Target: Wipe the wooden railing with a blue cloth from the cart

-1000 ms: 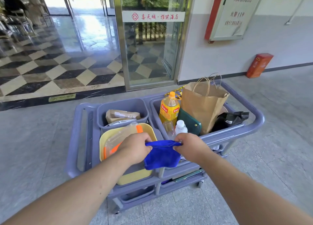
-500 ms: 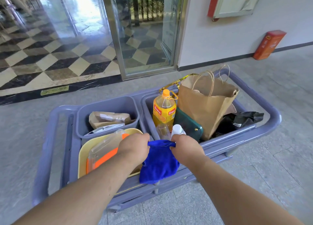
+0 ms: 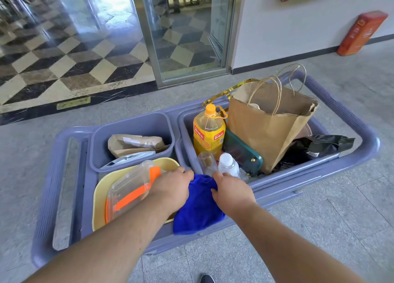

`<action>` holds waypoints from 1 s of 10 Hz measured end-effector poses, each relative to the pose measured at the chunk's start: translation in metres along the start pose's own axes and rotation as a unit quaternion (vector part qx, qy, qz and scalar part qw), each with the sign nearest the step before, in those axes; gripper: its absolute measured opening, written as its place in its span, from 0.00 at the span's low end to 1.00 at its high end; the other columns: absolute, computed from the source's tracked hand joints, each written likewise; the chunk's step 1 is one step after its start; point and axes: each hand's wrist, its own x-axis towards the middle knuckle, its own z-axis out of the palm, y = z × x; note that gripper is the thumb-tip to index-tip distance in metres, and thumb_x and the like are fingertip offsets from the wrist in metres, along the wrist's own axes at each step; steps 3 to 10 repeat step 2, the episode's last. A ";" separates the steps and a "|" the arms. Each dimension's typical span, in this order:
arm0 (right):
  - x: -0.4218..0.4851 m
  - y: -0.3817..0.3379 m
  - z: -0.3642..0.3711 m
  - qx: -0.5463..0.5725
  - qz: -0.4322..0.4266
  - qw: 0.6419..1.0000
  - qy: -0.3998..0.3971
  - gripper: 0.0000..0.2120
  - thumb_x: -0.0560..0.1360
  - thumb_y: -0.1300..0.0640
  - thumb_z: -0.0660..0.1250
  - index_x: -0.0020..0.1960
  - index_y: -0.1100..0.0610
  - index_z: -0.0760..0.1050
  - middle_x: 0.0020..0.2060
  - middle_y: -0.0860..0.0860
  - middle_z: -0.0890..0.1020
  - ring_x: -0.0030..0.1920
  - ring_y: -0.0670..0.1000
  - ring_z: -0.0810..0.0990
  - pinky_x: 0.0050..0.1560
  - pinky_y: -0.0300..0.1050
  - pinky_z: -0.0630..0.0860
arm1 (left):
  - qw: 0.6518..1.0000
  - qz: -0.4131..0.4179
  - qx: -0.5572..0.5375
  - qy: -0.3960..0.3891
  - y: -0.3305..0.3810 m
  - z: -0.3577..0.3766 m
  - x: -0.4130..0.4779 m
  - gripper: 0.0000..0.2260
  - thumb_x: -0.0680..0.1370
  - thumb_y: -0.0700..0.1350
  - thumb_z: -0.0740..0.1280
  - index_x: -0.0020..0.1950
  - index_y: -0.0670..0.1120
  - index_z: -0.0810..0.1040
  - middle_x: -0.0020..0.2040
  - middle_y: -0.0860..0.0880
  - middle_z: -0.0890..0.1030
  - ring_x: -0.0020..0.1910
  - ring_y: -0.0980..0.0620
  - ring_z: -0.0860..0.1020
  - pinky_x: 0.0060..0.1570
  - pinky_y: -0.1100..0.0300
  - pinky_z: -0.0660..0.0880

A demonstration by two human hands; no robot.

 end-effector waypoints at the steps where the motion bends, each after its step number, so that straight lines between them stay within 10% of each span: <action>1: -0.005 0.000 -0.006 0.002 -0.002 1.000 0.015 0.13 0.81 0.47 0.62 0.62 0.51 0.66 0.54 0.52 0.78 0.50 0.57 0.78 0.39 0.50 0.72 | 1.000 0.002 -0.007 0.014 0.002 -0.002 -0.001 0.14 0.77 0.49 0.65 0.62 0.55 0.72 0.58 0.51 0.76 0.52 0.48 0.77 0.45 0.52 0.78; 2: -0.009 0.001 -0.017 -0.004 -0.027 0.996 0.082 0.23 0.79 0.40 0.63 0.67 0.50 0.65 0.58 0.51 0.77 0.56 0.56 0.77 0.43 0.51 0.77 | 0.997 0.000 -0.027 0.067 0.003 -0.009 -0.002 0.21 0.75 0.62 0.64 0.66 0.57 0.68 0.62 0.53 0.75 0.57 0.49 0.75 0.49 0.52 0.78; 10: -0.009 0.001 -0.017 -0.004 -0.027 0.996 0.082 0.23 0.79 0.40 0.63 0.67 0.50 0.65 0.58 0.51 0.77 0.56 0.56 0.77 0.43 0.51 0.77 | 0.997 0.000 -0.027 0.067 0.003 -0.009 -0.002 0.21 0.75 0.62 0.64 0.66 0.57 0.68 0.62 0.53 0.75 0.57 0.49 0.75 0.49 0.52 0.78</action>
